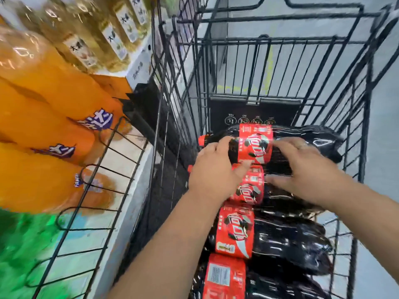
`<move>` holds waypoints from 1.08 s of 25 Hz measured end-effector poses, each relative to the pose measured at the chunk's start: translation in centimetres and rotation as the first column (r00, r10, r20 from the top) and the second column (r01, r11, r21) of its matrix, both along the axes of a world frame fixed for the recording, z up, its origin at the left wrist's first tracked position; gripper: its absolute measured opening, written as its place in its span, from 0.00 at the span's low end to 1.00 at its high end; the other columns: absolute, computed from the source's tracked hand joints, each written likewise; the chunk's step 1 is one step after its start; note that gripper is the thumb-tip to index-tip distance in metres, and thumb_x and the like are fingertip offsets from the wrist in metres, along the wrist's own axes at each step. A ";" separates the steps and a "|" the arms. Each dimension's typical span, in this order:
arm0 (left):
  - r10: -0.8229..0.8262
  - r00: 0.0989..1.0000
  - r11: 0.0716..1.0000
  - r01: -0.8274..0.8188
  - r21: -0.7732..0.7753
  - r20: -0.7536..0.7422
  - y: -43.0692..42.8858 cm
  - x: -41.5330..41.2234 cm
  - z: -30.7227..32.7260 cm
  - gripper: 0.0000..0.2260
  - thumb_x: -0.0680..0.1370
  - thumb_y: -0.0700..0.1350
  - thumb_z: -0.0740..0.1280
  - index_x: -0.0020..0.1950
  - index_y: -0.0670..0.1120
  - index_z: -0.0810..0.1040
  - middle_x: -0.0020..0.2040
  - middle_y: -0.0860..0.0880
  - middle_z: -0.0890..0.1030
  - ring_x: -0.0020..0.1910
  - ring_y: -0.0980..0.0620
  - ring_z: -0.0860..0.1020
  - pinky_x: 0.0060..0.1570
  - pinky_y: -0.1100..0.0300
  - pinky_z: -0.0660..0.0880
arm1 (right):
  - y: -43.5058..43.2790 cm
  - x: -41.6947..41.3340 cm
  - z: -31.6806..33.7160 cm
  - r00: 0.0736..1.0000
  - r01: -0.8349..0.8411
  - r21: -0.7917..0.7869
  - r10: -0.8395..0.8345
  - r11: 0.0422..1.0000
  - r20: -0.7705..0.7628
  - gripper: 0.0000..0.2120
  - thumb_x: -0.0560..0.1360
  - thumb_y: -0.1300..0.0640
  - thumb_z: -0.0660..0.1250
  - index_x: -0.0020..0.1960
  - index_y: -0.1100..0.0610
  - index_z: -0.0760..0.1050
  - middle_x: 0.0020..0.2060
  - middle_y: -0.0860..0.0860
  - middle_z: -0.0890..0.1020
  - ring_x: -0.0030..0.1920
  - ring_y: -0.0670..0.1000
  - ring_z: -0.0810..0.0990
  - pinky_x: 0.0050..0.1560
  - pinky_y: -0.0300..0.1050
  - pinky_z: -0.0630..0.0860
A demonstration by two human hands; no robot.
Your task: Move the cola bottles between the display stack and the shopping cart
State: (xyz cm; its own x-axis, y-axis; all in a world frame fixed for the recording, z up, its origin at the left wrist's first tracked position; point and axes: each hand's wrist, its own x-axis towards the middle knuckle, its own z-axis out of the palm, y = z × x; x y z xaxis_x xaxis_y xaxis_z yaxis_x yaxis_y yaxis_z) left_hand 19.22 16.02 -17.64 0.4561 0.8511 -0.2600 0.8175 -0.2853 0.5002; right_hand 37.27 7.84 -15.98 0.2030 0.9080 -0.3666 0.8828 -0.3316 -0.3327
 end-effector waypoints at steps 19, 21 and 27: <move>0.772 0.564 0.616 -0.551 -0.563 0.293 5.2 6.4 -7.8 0.48 0.53 0.75 0.71 0.69 0.64 0.63 0.65 0.47 0.77 0.55 0.46 0.83 0.58 0.45 0.80 | 10.5 7.1 -4.1 0.946 -0.270 -0.281 0.308 0.921 0.098 0.64 0.41 0.19 0.66 0.72 0.41 0.52 0.51 0.43 0.76 0.49 0.49 0.75 0.52 0.46 0.75; 0.798 0.504 0.594 -0.561 -0.576 0.331 5.2 7.0 -8.1 0.43 0.52 0.74 0.73 0.64 0.65 0.66 0.63 0.48 0.78 0.52 0.47 0.84 0.54 0.46 0.82 | 11.5 7.7 -4.0 0.958 -0.286 -0.304 0.270 0.909 -0.094 0.62 0.42 0.26 0.73 0.72 0.41 0.54 0.48 0.38 0.77 0.48 0.44 0.76 0.51 0.43 0.72; 0.809 0.391 0.588 -0.561 -0.583 0.439 5.4 7.8 -8.9 0.36 0.54 0.72 0.75 0.59 0.67 0.70 0.63 0.48 0.78 0.50 0.47 0.85 0.52 0.48 0.83 | 12.1 8.8 -5.0 0.923 -0.265 -0.235 0.176 0.935 -0.341 0.49 0.44 0.35 0.81 0.62 0.36 0.65 0.43 0.36 0.83 0.44 0.38 0.80 0.47 0.35 0.72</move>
